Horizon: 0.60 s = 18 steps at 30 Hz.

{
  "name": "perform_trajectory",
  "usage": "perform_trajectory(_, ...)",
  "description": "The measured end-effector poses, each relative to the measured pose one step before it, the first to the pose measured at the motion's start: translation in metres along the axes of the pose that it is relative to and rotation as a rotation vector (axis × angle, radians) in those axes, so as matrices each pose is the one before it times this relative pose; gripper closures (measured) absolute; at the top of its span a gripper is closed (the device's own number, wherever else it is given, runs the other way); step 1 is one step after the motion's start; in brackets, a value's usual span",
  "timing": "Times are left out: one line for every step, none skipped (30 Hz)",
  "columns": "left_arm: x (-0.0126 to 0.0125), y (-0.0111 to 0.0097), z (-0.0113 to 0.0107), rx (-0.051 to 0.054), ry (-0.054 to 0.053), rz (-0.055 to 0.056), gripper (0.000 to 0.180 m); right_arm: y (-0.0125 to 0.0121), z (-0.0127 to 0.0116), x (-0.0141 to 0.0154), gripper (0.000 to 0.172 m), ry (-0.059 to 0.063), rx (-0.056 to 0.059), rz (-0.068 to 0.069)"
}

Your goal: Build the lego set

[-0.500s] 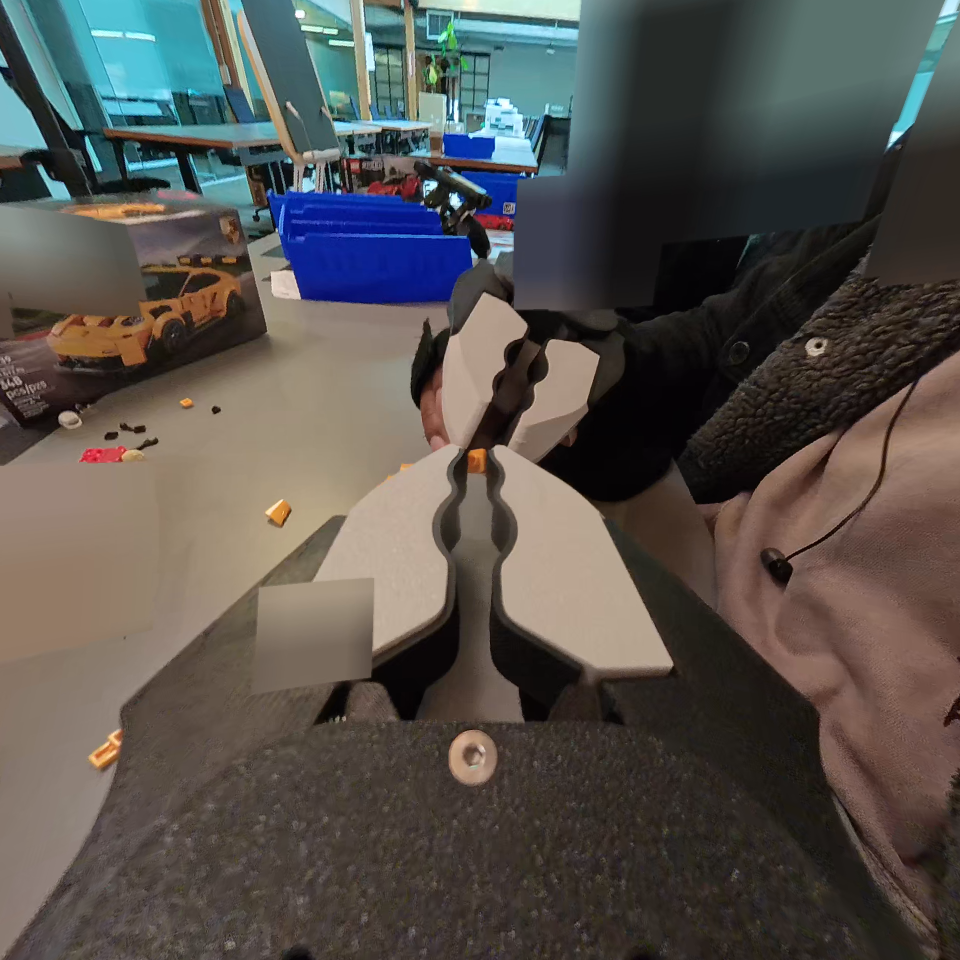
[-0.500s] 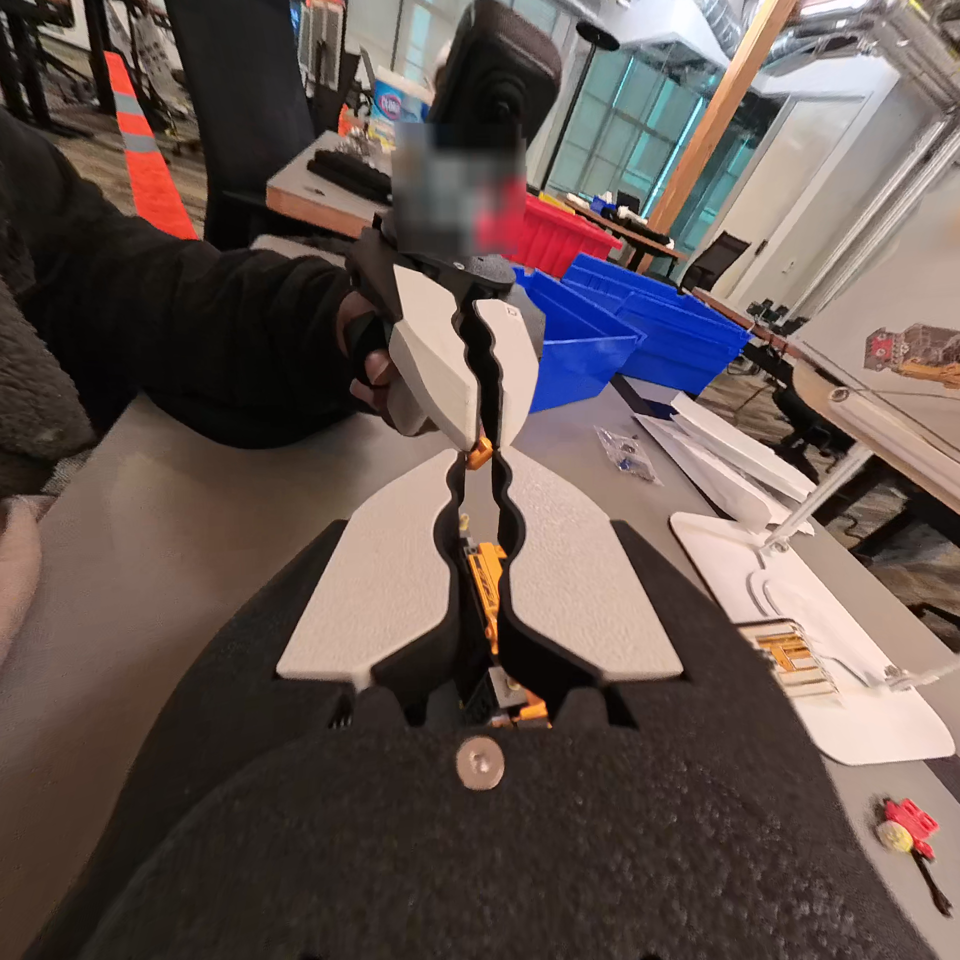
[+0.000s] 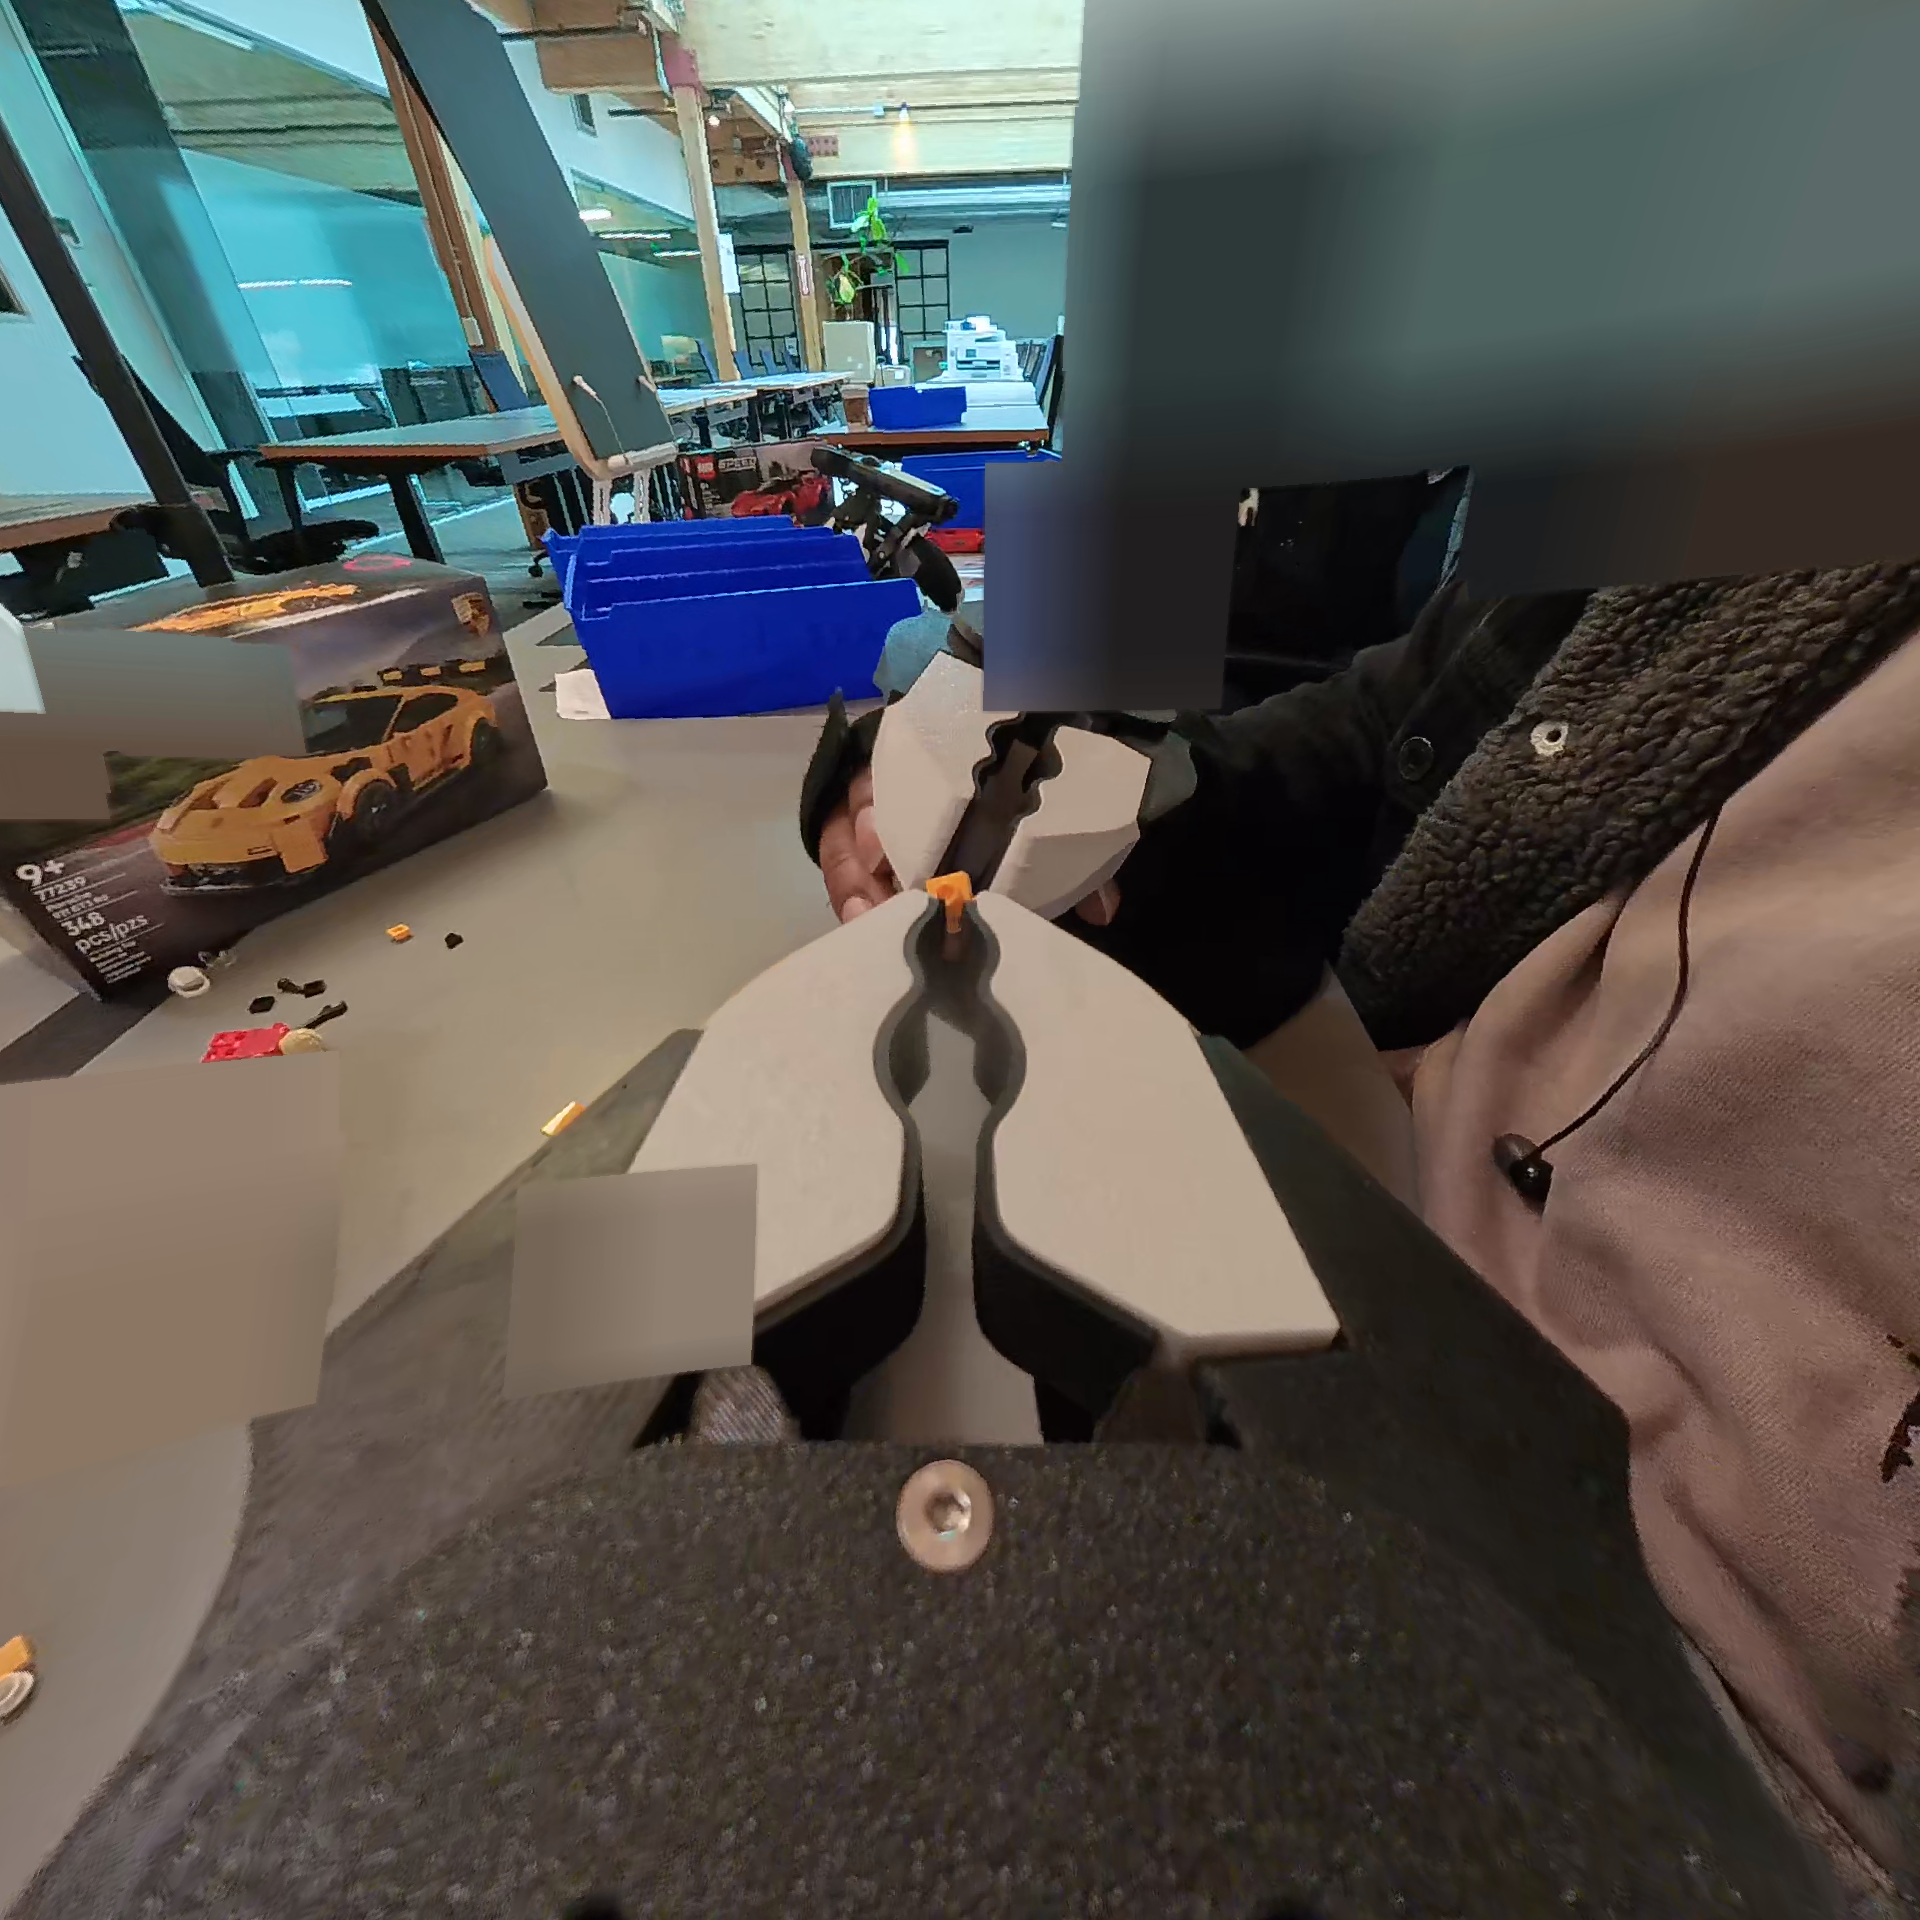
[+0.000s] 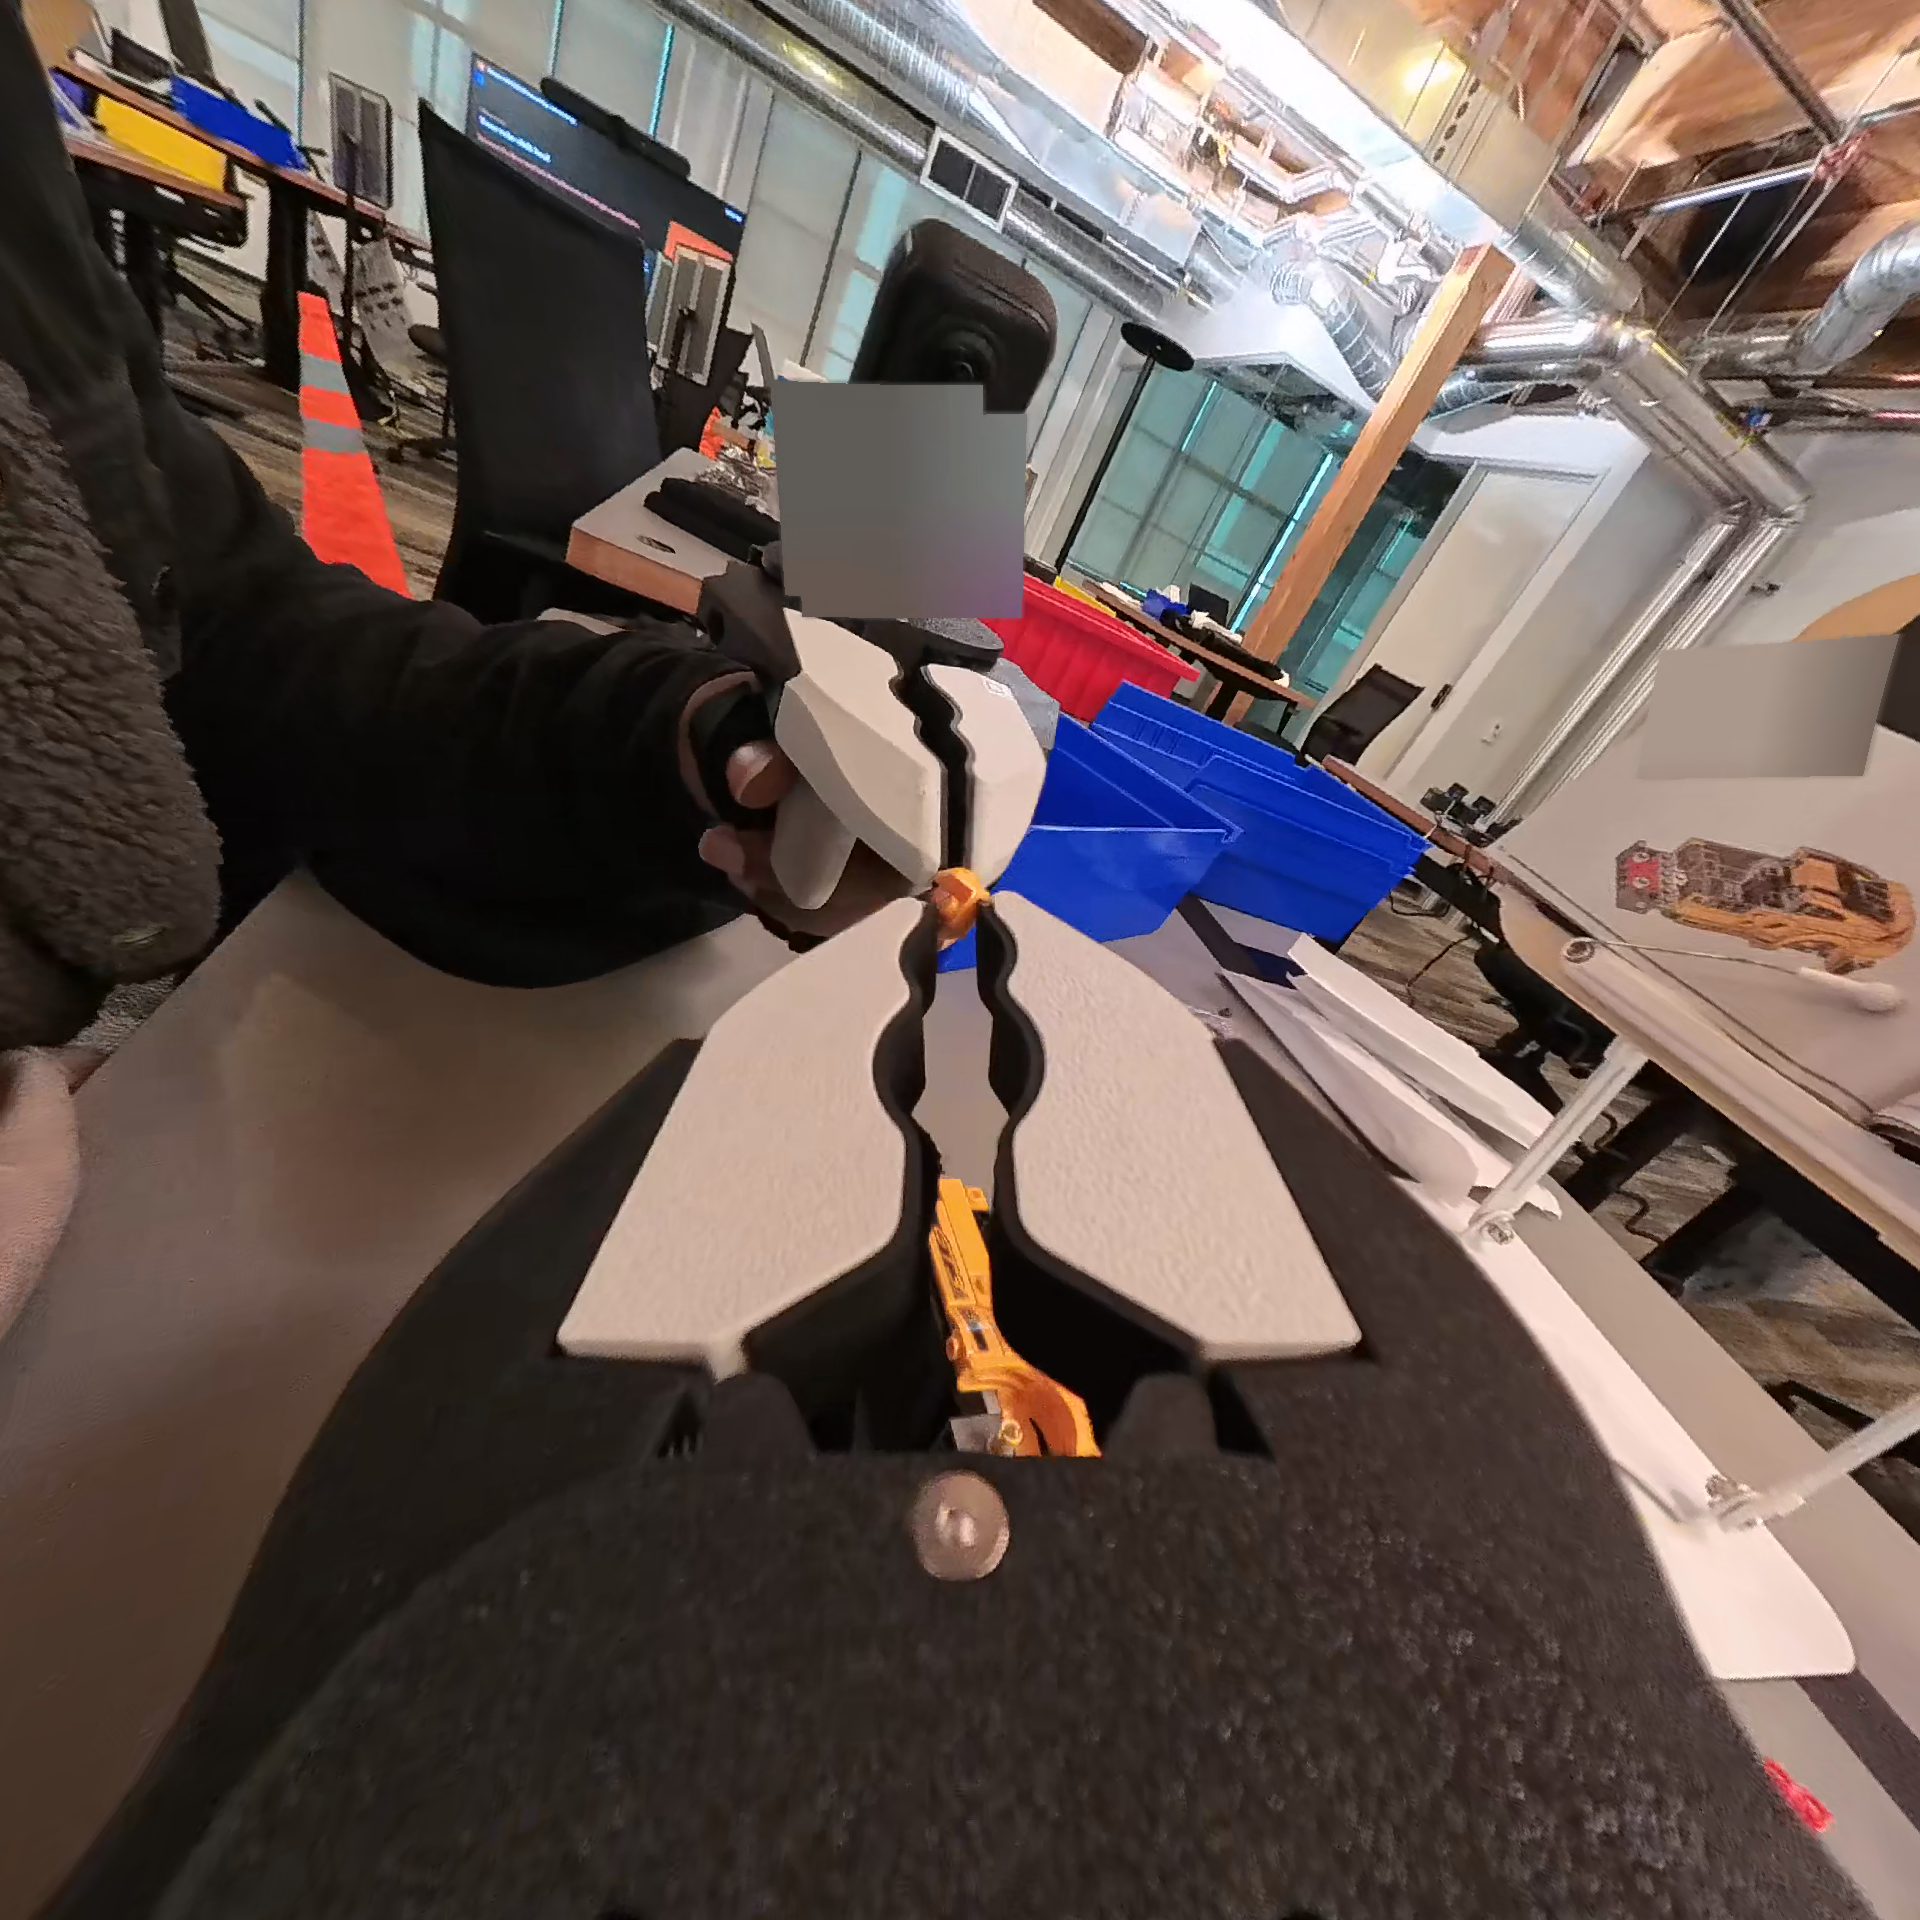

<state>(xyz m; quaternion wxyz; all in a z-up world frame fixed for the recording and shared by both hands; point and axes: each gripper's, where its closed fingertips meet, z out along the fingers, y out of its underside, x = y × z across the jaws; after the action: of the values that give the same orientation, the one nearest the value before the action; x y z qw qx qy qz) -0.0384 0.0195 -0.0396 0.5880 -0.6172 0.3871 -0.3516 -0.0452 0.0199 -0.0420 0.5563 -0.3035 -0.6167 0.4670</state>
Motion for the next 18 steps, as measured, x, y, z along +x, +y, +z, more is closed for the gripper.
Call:
perform_trajectory(0.00016,-0.0006,-0.00039,0.0051,0.006,-0.0108,0.177,-0.00049,0.00019,-0.00036,0.165,0.0007,0.0016,-0.0027)
perform_trajectory(0.00069,-0.00049,-0.00012,0.0064,0.0111,-0.014,0.175,-0.00057,0.00003,-0.00002,0.165,0.0021,0.0016,-0.0004)
perform_trajectory(0.00101,-0.00035,0.0001,0.0048,0.0129,-0.0159,0.172,-0.0004,-0.00024,0.00057,0.165,0.0047,0.0013,-0.0025)
perform_trajectory(0.00012,0.00004,0.00042,0.0024,0.0053,-0.0123,0.171,-0.00053,-0.00032,-0.00002,0.165,-0.0003,0.0018,-0.0018)
perform_trajectory(-0.00049,0.00055,0.0004,-0.0001,0.0006,-0.0069,0.171,-0.00101,-0.00031,-0.00039,0.165,-0.0013,0.004,-0.0008)
perform_trajectory(-0.00047,0.00068,0.00036,-0.0011,0.001,-0.0077,0.171,-0.00102,-0.00003,-0.00074,0.165,-0.0022,0.0035,-0.0039)
perform_trajectory(0.0003,0.00064,0.00054,-0.0004,0.0067,-0.012,0.17,-0.00042,0.00015,-0.001,0.165,-0.0031,0.0001,-0.0043)
perform_trajectory(0.00086,0.00061,0.00056,-0.0004,0.0107,-0.0141,0.171,0.0003,0.00025,-0.0009,0.165,-0.0021,-0.0022,-0.0055)
perform_trajectory(0.00099,0.00056,0.00068,-0.0013,0.0093,-0.011,0.171,0.00046,0.00031,-0.00099,0.165,-0.0029,-0.0028,-0.0059)
perform_trajectory(0.00114,0.0005,0.00041,-0.0014,0.0097,-0.0079,0.173,0.00018,0.00009,-0.0006,0.165,-0.0006,-0.0011,-0.005)
perform_trajectory(0.00037,-0.00027,-0.00005,0.0028,0.0064,-0.0105,0.173,-0.00045,-0.00011,-0.00015,0.165,-0.0003,0.0015,-0.0025)
perform_trajectory(0.00002,0.00007,-0.0001,0.0003,0.006,-0.0148,0.173,0.0001,0.00001,-0.00008,0.165,0.0005,-0.0026,-0.002)
perform_trajectory(-0.00019,0.00041,-0.00011,-0.0013,0.006,-0.016,0.173,0.00047,-0.00002,-0.00003,0.165,0.0013,-0.003,-0.0048)
perform_trajectory(-0.00065,0.00046,-0.00009,-0.0018,0.0027,-0.0137,0.173,0.0007,0.00002,0.00015,0.165,0.0014,-0.004,-0.0011)
perform_trajectory(-0.00133,0.00055,0.00006,-0.0034,-0.0033,-0.0134,0.173,0.00106,0.00004,0.0007,0.165,0.0029,-0.0059,0.0032)
perform_trajectory(-0.00207,0.00092,-0.00007,-0.0062,-0.0067,-0.015,0.173,0.00184,0.00007,0.0012,0.165,0.0046,-0.0095,0.0046)
perform_trajectory(-0.00226,0.00158,-0.00004,-0.0094,-0.0047,-0.0173,0.173,0.00254,0.00021,0.00094,0.165,0.0013,-0.0135,0.0072)
perform_trajectory(-0.0034,0.00229,0.00002,-0.0132,-0.0072,-0.0203,0.173,0.00358,0.00019,0.00123,0.165,0.0005,-0.021,0.0075)
